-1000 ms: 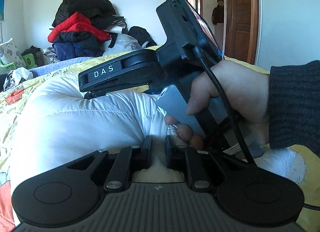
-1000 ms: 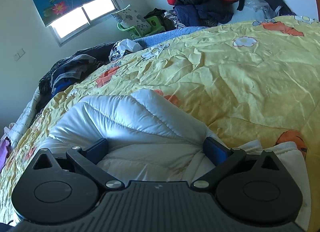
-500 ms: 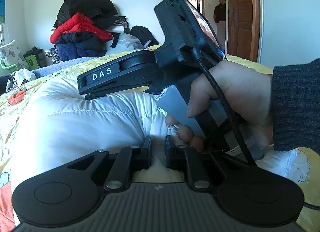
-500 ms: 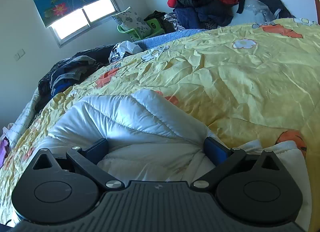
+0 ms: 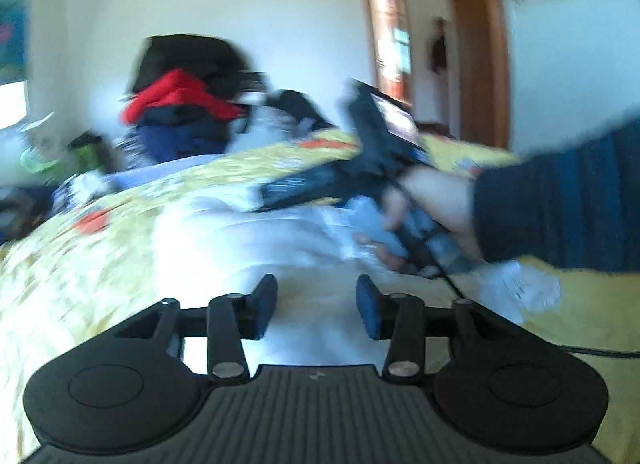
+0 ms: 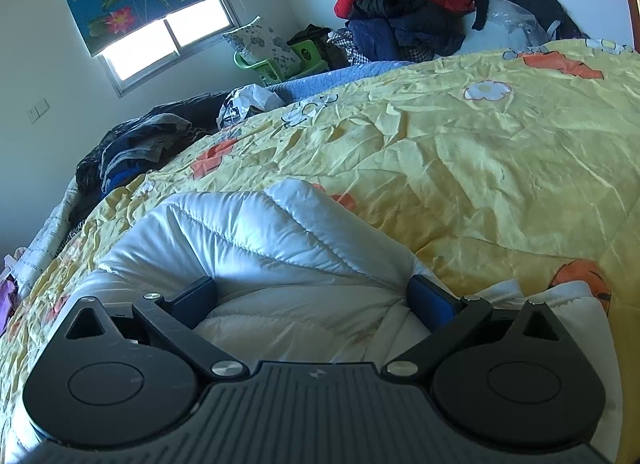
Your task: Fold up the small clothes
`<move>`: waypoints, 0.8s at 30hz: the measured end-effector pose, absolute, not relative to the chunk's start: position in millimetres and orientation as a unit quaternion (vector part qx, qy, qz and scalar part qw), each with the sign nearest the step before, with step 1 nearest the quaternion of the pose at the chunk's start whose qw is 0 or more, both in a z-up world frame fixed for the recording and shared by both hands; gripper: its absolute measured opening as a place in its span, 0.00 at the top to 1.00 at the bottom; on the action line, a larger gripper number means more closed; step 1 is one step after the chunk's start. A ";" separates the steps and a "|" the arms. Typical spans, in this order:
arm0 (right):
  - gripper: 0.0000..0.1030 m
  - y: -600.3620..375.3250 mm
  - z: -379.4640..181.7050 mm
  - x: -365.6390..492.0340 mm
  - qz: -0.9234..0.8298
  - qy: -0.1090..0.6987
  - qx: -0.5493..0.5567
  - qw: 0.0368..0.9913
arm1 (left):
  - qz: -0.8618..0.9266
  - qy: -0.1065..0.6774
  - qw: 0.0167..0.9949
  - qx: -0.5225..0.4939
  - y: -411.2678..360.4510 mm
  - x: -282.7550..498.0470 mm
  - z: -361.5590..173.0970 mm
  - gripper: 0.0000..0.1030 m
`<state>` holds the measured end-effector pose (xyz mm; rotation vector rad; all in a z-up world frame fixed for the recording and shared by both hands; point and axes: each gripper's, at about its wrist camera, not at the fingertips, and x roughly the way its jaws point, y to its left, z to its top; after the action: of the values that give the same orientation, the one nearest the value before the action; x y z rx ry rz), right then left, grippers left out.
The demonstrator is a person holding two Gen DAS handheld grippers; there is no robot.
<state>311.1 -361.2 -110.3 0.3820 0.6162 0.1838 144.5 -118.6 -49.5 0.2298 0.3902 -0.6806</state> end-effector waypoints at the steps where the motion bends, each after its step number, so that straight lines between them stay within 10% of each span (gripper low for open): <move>1: 0.04 -360.3 -108.5 309.2 0.087 0.298 0.184 0.932 | -0.306 0.196 0.927 0.097 -107.8 146.0 -45.5 0.28; 3: 0.02 -360.3 -102.8 303.5 0.082 0.292 0.184 0.935 | -0.252 0.198 0.945 0.063 -88.0 153.1 -39.7 0.15; 13: 0.00 -425.9 -58.2 222.3 0.085 0.198 0.427 0.878 | -0.218 0.267 0.934 -0.090 -49.9 225.2 -31.7 0.15; 24: 0.01 -465.4 -101.2 169.7 0.005 0.348 0.401 0.848 | -0.245 0.401 0.835 -0.285 -37.6 306.6 -78.6 0.15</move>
<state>169.7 -465.4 -101.2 0.8453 0.7330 0.0108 306.6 -37.6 -78.6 -0.6031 0.8489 -0.5192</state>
